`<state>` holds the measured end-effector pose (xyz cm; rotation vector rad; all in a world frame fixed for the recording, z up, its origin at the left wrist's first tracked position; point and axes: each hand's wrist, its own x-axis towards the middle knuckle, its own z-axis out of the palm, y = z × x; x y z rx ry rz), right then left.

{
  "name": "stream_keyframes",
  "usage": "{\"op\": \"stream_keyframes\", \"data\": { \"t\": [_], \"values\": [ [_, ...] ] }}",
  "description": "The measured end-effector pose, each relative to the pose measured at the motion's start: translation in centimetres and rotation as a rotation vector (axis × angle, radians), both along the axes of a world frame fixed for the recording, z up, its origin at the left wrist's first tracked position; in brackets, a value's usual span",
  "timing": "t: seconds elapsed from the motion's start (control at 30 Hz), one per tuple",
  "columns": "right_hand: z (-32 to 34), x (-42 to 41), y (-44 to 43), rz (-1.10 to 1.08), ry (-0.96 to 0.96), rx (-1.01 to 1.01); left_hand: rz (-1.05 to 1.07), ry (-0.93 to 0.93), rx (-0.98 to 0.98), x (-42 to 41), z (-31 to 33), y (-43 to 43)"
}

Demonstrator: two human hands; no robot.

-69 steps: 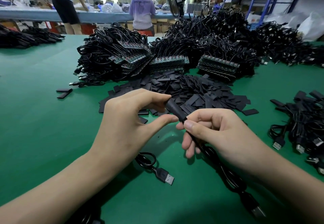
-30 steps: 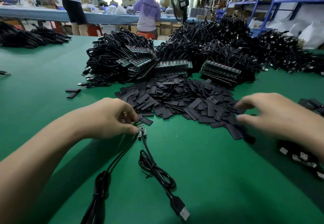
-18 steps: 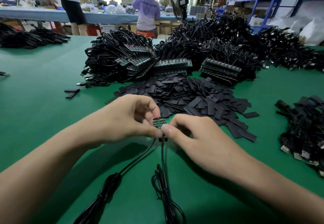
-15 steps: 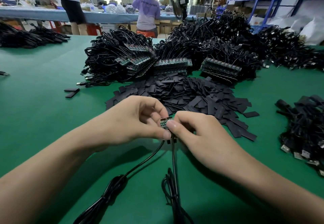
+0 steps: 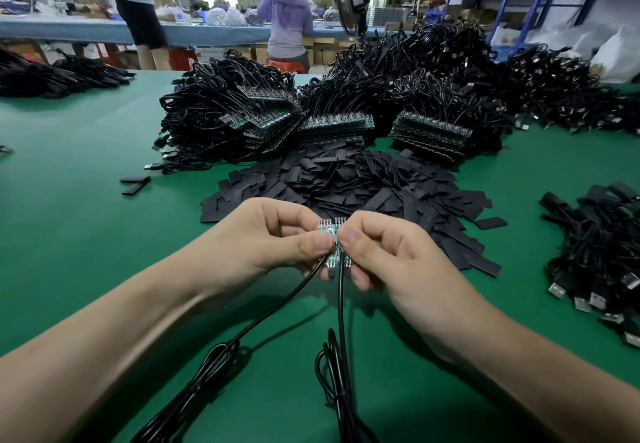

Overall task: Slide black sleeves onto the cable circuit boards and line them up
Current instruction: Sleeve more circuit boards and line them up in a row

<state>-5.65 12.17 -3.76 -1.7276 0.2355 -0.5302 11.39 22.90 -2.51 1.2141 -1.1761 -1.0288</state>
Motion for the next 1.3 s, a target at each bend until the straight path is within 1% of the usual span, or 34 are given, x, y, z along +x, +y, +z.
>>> {"op": "stream_keyframes", "data": {
  "t": [0.1, 0.23, 0.37, 0.43, 0.5, 0.57, 0.63, 0.7, 0.77, 0.83, 0.87, 0.93, 1.1, 1.2, 1.3],
  "values": [
    [-0.2, 0.0, 0.0, 0.028, -0.011, 0.104, -0.027, 0.084, 0.019, 0.0, -0.2, 0.0],
    [-0.2, -0.2, -0.3, 0.053, 0.004, 0.194, -0.027, 0.161, 0.027, -0.1, -0.7, -0.4],
    [-0.1, -0.2, -0.3, 0.105, 0.01, 0.251, -0.111, 0.107, 0.005, 0.3, 0.4, -0.4],
    [-0.2, -0.2, -0.3, 0.106, 0.018, 0.239, -0.13, 0.067, 0.046, 1.3, 1.4, -0.1],
    [0.0, -0.3, -0.4, 0.075, 0.007, 0.242, -0.066, -0.037, 0.141, 2.7, 1.9, 0.4],
    [0.3, -0.6, -0.7, 0.038, -0.013, 0.289, -0.009, -0.234, 0.233, 4.0, 2.2, 1.0],
    [0.5, -0.8, -1.2, -0.009, -0.001, 0.331, 0.011, -0.498, 0.296, 4.9, 2.5, 1.3],
    [0.5, -0.9, -1.6, -0.07, 0.031, 0.336, 0.028, -0.804, 0.34, 5.3, 3.0, 1.1],
    [0.3, -1.0, -2.0, -0.136, 0.059, 0.311, 0.102, -1.09, 0.298, 5.1, 3.4, -0.2],
    [0.1, -0.9, -2.1, -0.186, 0.065, 0.3, 0.184, -1.282, 0.15, 4.6, 3.2, -2.4],
    [0.0, -0.8, -2.1, -0.208, 0.062, 0.296, 0.204, -1.331, 0.091, 4.3, 2.9, -3.7],
    [-0.1, -0.7, -2.2, -0.254, 0.057, 0.275, 0.229, -1.397, 0.046, 3.8, 2.1, -6.2],
    [-0.3, -0.7, -2.5, -0.292, 0.092, 0.208, 0.261, -1.511, 0.06, 4.2, 0.9, -9.1],
    [-0.3, -0.7, -2.8, -0.295, 0.104, 0.19, 0.28, -1.533, -0.005, 4.6, 0.7, -9.3],
    [-0.3, -0.6, -3.0, -0.317, 0.114, 0.183, 0.289, -1.464, -0.052, 4.5, 0.5, -8.9]
  ]
}}
